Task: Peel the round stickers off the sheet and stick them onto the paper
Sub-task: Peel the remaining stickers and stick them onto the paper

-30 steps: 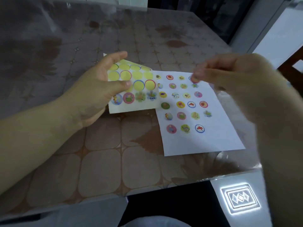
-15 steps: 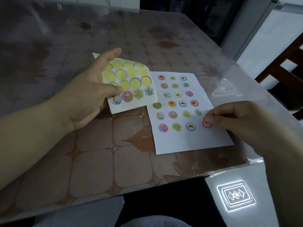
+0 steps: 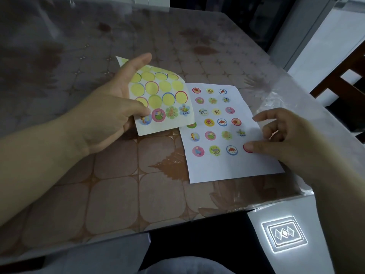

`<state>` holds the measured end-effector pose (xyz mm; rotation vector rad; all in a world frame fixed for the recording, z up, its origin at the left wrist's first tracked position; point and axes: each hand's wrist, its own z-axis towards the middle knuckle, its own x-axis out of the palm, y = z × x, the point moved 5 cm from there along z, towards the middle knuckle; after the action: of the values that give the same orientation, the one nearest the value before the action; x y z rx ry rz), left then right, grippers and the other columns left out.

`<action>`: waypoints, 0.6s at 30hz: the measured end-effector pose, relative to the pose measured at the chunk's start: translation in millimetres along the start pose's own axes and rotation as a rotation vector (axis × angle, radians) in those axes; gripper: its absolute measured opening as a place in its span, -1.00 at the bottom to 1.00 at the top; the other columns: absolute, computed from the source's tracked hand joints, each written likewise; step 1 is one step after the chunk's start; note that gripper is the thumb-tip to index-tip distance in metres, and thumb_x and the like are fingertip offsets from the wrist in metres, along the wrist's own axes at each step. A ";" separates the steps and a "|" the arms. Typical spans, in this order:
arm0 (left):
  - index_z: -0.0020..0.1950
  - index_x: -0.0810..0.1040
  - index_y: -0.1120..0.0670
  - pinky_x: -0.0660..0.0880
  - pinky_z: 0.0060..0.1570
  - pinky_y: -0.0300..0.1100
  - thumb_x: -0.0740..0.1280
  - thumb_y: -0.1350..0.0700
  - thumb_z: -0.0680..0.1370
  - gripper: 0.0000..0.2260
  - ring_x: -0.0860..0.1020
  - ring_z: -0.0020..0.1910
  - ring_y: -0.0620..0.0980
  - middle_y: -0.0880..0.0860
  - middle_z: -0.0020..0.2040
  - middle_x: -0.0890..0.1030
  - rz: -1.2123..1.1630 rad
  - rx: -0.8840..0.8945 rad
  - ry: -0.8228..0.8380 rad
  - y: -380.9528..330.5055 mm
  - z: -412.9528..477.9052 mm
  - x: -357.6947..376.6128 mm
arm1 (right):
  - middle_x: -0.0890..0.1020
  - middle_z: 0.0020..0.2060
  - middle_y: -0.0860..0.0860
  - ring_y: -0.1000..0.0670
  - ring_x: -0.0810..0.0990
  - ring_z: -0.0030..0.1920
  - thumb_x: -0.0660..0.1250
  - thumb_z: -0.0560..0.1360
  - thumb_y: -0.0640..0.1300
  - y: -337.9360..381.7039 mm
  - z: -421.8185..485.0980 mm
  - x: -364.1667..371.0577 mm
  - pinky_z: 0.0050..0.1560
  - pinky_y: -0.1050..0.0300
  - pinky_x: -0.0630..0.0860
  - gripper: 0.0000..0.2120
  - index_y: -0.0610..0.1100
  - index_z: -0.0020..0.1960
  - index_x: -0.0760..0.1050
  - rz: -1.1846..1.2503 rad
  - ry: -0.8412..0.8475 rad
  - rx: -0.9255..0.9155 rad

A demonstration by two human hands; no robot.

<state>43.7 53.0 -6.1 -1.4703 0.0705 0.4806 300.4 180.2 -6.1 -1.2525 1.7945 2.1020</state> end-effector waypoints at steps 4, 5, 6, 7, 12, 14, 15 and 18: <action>0.22 0.42 -0.37 0.48 0.19 -0.06 0.18 0.45 0.50 -0.33 0.55 0.22 0.01 -0.04 0.25 0.57 -0.180 -0.007 -0.063 0.4 0.4 13.1 | 0.50 -0.26 -0.07 -0.06 0.47 -0.26 0.52 0.27 -0.13 0.7 8.6 1.6 -0.21 0.10 0.43 -0.72 0.05 -0.11 0.49 -0.065 0.060 -0.008; 0.22 0.44 -0.33 0.53 0.11 -0.14 0.11 0.52 0.50 -0.29 0.58 0.16 -0.01 -0.03 0.20 0.60 -0.243 -0.039 -0.067 -1.1 0.9 16.4 | 0.51 -0.25 -0.10 -0.08 0.49 -0.24 0.50 0.31 -0.12 1.3 10.3 2.4 -0.21 0.09 0.45 -0.77 0.05 -0.12 0.50 -0.086 0.071 -0.023; 0.25 0.42 -0.30 0.55 0.04 -0.20 0.09 0.54 0.49 -0.27 0.60 0.12 -0.03 -0.03 0.19 0.61 -0.284 -0.079 -0.078 -1.0 2.8 18.3 | 0.52 -0.25 -0.12 -0.10 0.51 -0.24 0.48 0.34 -0.12 2.4 11.1 3.3 -0.21 0.07 0.47 -0.81 0.04 -0.13 0.51 -0.103 0.079 -0.037; 0.30 0.39 -0.29 0.56 -0.01 -0.24 0.08 0.55 0.49 -0.26 0.61 0.09 -0.06 -0.04 0.18 0.61 -0.315 -0.105 -0.088 -1.4 3.9 18.7 | 0.54 -0.24 -0.13 -0.10 0.55 -0.22 0.45 0.37 -0.10 4.1 11.4 3.7 -0.23 0.07 0.49 -0.85 0.04 -0.13 0.51 -0.113 0.077 -0.048; 0.40 0.28 -0.23 0.55 0.02 -0.26 0.11 0.52 0.50 -0.27 0.62 0.07 -0.11 -0.06 0.20 0.58 -0.380 -0.075 -0.025 -5.5 3.5 15.5 | 0.52 -0.33 0.08 0.16 0.46 -0.41 0.37 0.44 -0.04 43.0 10.4 6.5 -0.44 0.44 0.32 -0.97 0.04 -0.13 0.53 -0.108 -0.058 -0.282; 0.41 0.27 -0.22 0.55 0.01 -0.28 0.12 0.51 0.50 -0.29 0.62 0.05 -0.13 -0.06 0.21 0.57 -0.379 -0.066 -0.015 -8.5 3.1 17.6 | 0.50 -0.30 0.12 0.13 0.45 -0.37 0.39 0.43 -0.05 68.3 9.5 16.8 -0.39 0.40 0.35 -0.93 0.10 -0.14 0.53 -0.109 -0.042 -0.408; 0.41 0.27 -0.21 0.56 -0.04 -0.31 0.13 0.51 0.50 -0.30 0.63 0.01 -0.14 -0.06 0.20 0.57 -0.383 -0.066 -0.001 -9.6 3.4 18.1 | 0.50 -0.26 0.15 0.14 0.45 -0.32 0.40 0.42 -0.04 80.3 9.3 24.3 -0.34 0.40 0.36 -0.91 0.14 -0.15 0.52 -0.126 -0.018 -0.469; 0.39 0.27 -0.21 0.56 -0.22 -0.33 0.14 0.47 0.51 -0.34 0.63 -0.20 -0.18 -0.07 0.02 0.65 -0.389 -0.081 0.022 -8.2 2.3 18.1 | 0.46 -0.17 0.17 0.21 0.41 -0.20 0.44 0.39 0.01 109.5 11.0 51.3 -0.17 0.43 0.34 -0.90 0.15 -0.15 0.54 -0.168 0.026 -0.621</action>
<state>62.4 59.8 -4.2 -1.5238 -0.2170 0.1522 199.8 135.9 45.6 -1.4851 1.0074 2.6402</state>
